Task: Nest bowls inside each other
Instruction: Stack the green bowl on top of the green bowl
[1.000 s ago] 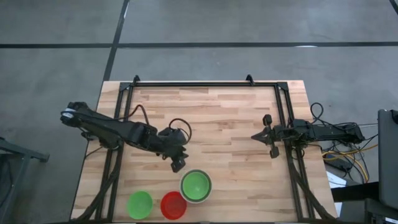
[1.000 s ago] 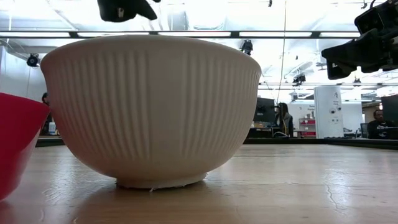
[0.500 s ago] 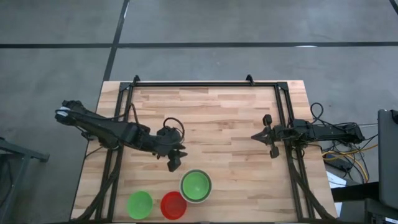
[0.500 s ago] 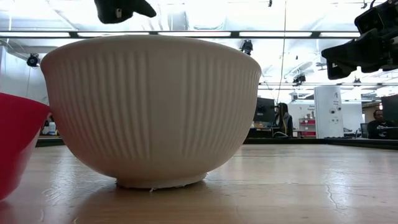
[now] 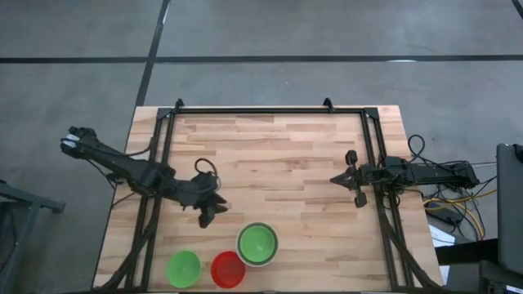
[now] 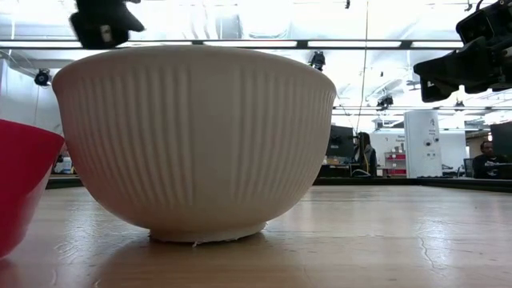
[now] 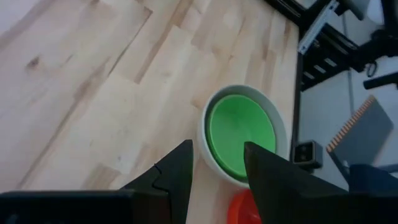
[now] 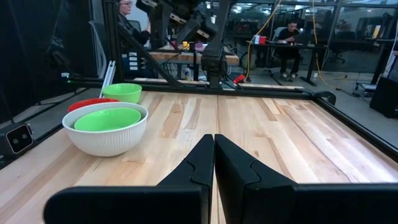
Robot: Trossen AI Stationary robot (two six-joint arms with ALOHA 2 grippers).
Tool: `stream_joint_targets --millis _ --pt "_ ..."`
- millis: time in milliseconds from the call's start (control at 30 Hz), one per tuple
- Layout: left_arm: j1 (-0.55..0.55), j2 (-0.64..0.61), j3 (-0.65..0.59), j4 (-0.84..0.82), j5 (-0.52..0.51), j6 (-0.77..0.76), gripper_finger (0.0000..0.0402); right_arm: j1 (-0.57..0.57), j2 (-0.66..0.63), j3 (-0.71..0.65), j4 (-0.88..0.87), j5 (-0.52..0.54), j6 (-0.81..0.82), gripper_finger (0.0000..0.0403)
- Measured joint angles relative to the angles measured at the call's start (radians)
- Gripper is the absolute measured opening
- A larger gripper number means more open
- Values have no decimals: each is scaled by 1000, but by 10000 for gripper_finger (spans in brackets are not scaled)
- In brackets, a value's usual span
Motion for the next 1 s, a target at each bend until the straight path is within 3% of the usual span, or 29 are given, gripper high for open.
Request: stream_joint_targets --millis 533,800,1000 --pt "-79 -234 -181 -14 36 -69 147 0 0 0 0 0 0 9" --pt "-86 -270 -195 -86 152 -77 147 0 0 0 0 0 0 9" --pt "-134 -274 -195 -91 159 -40 147 0 0 0 0 0 0 9"
